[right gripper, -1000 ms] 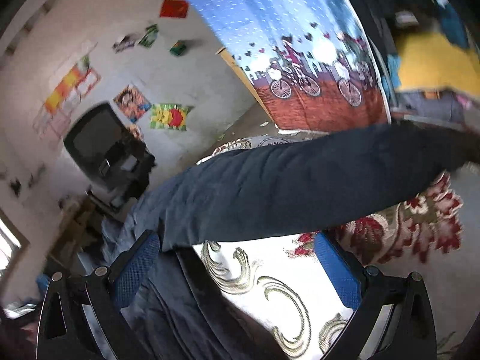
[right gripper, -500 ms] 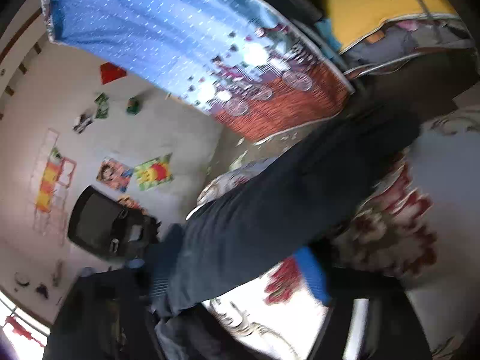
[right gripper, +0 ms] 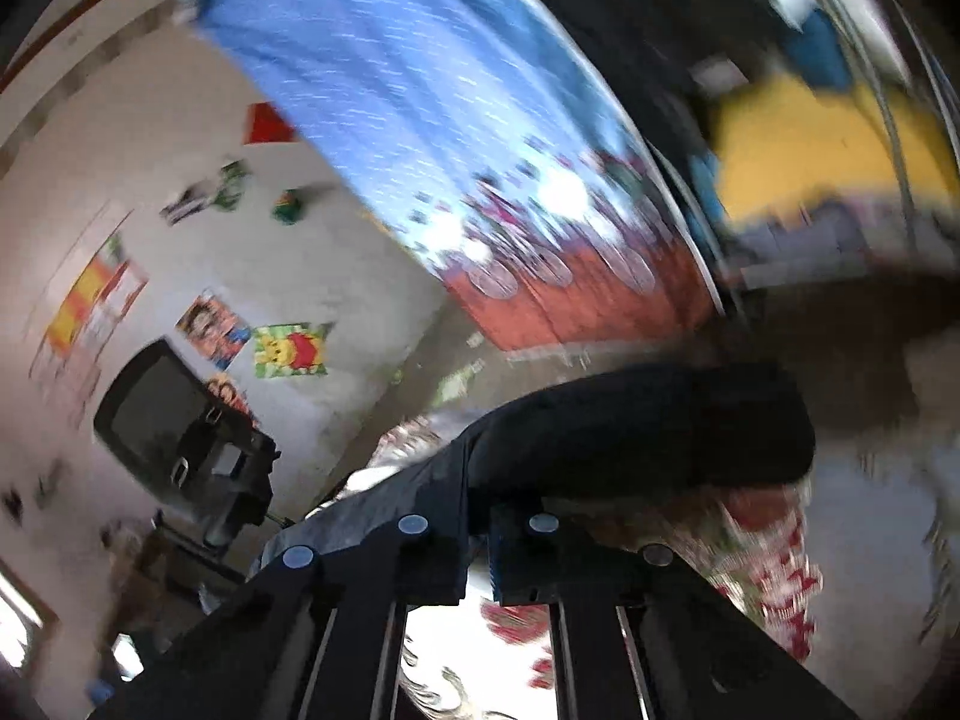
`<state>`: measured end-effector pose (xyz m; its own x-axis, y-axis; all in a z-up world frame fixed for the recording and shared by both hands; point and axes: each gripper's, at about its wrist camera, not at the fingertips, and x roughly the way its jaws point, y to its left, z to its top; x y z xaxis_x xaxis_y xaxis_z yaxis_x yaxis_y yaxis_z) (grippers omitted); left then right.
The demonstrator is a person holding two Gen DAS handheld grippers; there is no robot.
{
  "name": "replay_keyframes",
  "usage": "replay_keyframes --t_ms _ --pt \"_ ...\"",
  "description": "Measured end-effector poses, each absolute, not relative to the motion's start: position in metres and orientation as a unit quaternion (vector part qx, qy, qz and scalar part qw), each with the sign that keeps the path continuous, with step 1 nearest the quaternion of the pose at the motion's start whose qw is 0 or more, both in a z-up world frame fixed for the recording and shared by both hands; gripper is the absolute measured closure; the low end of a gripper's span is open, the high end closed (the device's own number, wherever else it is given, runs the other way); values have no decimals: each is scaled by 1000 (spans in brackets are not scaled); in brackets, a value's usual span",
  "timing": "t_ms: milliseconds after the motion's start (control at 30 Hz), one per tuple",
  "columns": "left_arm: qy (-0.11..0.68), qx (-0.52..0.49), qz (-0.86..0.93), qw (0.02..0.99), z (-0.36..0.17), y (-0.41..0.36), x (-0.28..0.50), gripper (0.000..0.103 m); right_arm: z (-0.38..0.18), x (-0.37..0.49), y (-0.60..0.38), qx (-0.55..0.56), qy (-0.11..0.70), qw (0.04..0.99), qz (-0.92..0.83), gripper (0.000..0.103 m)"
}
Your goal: Fold large clothes
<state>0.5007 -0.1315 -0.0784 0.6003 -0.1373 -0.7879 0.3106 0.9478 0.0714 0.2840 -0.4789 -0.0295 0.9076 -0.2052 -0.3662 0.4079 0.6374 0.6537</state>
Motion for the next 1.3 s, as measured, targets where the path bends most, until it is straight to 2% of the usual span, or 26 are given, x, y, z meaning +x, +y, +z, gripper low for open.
replay_keyframes --t_ms 300,500,767,967,1000,1067,1167,1200,1267,1300 --pt "391 21 -51 919 -3 -3 451 2 83 322 -345 178 93 978 -62 98" --pt "377 -5 -1 926 28 77 411 2 108 355 -209 43 117 990 67 98" --pt "361 -66 24 930 34 172 355 2 64 381 -47 -71 189 954 220 98" --pt "366 -110 -9 924 20 206 333 2 -17 401 26 -112 309 892 310 98" --pt "372 -121 -20 920 15 207 333 2 -33 404 39 -116 335 876 326 94" --pt "387 -146 -39 910 4 210 337 2 -56 404 43 -124 368 860 330 94" --pt "419 -196 -56 885 -15 214 346 2 -71 404 37 -104 394 850 333 88" --pt "433 -211 -59 874 -23 214 350 2 -69 405 31 -91 400 848 336 83" --pt "455 -231 -62 858 -35 213 357 3 -63 400 17 -72 405 845 340 61" --pt "460 -234 -63 855 -39 211 360 3 -59 396 11 -64 403 848 338 39"
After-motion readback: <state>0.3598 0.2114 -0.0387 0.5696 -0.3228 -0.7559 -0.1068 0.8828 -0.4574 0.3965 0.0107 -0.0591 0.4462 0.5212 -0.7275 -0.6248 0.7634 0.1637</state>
